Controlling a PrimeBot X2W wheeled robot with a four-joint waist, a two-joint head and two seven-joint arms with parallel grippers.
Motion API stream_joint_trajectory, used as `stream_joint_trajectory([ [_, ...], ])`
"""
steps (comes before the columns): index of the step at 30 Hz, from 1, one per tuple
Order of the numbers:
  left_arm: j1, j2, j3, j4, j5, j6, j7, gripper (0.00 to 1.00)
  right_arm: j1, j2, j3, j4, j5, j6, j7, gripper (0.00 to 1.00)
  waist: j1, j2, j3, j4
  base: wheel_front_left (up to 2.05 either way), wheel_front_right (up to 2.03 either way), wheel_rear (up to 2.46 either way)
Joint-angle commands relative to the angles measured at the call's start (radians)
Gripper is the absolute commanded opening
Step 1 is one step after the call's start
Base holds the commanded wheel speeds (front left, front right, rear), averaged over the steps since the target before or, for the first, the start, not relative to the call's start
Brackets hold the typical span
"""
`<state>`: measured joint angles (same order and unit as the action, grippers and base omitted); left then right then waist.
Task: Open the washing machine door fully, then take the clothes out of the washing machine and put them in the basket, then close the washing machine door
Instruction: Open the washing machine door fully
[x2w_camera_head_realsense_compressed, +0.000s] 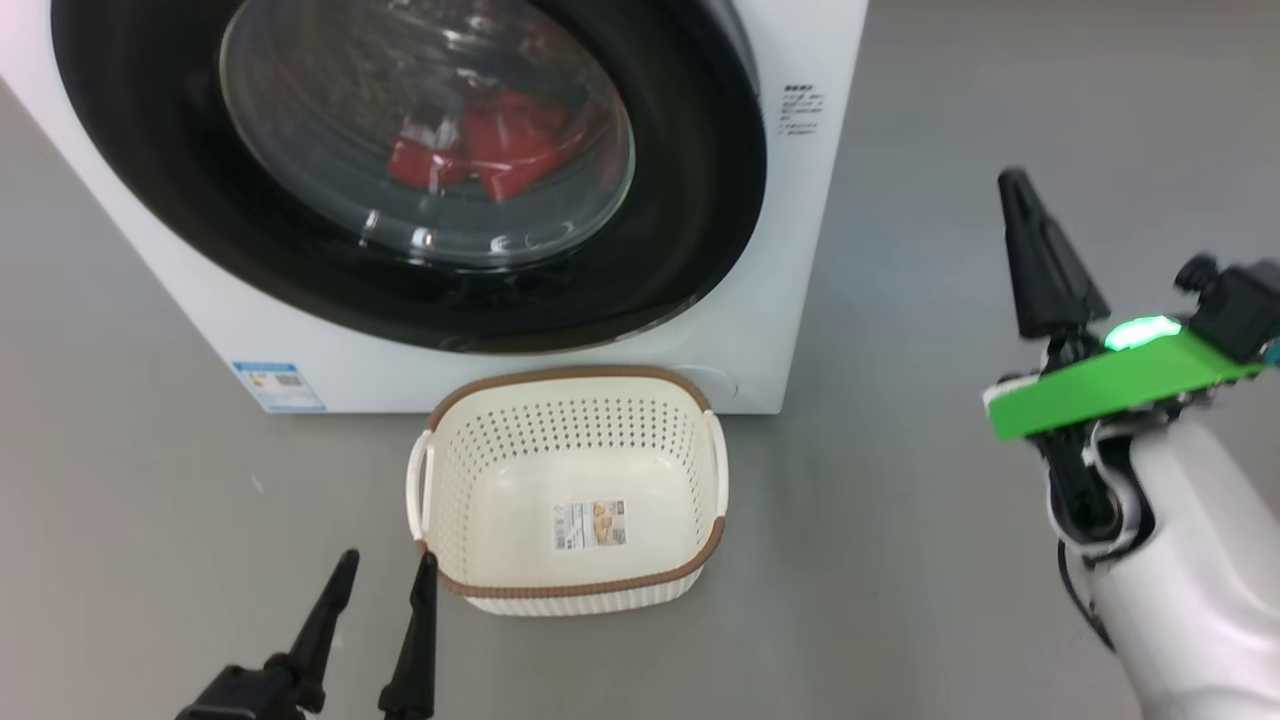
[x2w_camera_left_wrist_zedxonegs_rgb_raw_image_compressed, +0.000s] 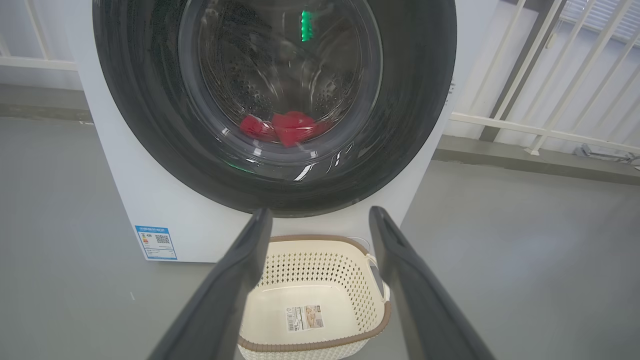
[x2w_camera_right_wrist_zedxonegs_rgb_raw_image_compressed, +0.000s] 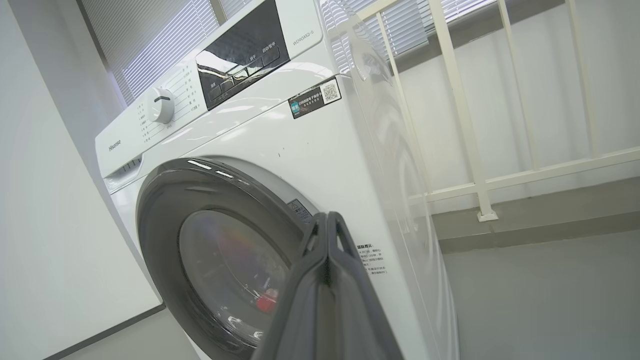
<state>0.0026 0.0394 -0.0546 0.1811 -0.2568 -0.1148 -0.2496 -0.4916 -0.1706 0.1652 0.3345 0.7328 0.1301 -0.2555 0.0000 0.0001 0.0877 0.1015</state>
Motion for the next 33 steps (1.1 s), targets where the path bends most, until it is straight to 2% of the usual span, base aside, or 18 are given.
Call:
stream_joint_trajectory([
  [1,-0.045,0.011,0.028,-0.023,-0.006,-0.002,-0.012,1.00,-0.053,-0.009,0.022,-0.013,0.017,0.001,-0.006,0.00,0.0000,-0.0001,0.030,0.025,0.00,0.00,0.00],
  [8,-0.080,0.011,0.022,-0.015,-0.009,-0.006,-0.012,1.00,-0.181,-0.051,0.072,0.053,0.177,0.001,-0.006,0.00,0.0000,-0.0001,0.077,0.053,0.00,0.00,0.00],
  [16,-0.118,0.011,0.004,-0.007,-0.015,-0.009,-0.012,1.00,-0.320,-0.125,0.129,0.103,0.430,0.001,0.076,0.00,0.0000,-0.0001,0.128,0.087,0.00,0.00,0.00],
  [17,-0.118,0.011,0.004,-0.007,-0.015,-0.009,-0.012,1.00,-0.320,-0.125,0.129,0.103,0.430,0.001,0.076,0.00,0.0000,-0.0001,0.128,0.087,0.00,0.00,0.00],
  [27,-0.144,0.011,-0.011,-0.002,-0.007,-0.011,-0.012,1.00,-0.434,-0.171,0.163,0.132,0.728,0.001,0.333,0.00,0.0000,-0.0001,0.181,0.109,0.00,0.00,0.00],
  [33,-0.164,0.011,-0.023,-0.003,-0.015,-0.010,-0.012,1.00,-0.499,-0.183,0.165,0.168,0.827,0.001,0.478,0.00,0.0000,-0.0001,0.215,0.118,0.00,0.00,0.00],
])
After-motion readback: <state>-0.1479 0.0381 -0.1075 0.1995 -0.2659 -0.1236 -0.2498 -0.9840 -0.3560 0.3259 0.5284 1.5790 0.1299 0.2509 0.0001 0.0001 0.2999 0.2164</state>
